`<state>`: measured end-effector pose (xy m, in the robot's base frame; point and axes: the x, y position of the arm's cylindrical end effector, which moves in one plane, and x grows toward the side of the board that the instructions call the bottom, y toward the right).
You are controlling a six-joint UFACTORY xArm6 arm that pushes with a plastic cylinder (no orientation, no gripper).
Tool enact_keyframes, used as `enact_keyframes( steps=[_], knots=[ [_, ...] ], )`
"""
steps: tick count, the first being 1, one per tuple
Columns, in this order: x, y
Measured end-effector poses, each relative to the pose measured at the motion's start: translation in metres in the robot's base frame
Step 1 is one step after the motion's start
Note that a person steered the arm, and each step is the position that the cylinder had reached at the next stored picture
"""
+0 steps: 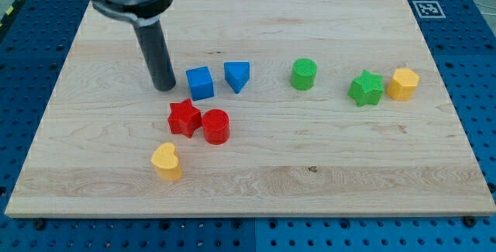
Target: Move red star on left side of red circle
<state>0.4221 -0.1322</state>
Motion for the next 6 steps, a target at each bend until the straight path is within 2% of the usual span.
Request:
enact_keyframes(
  steps=[1,4,6],
  knots=[
    [0.0,0.0],
    [0.097,0.01],
    [0.109,0.024]
  ],
)
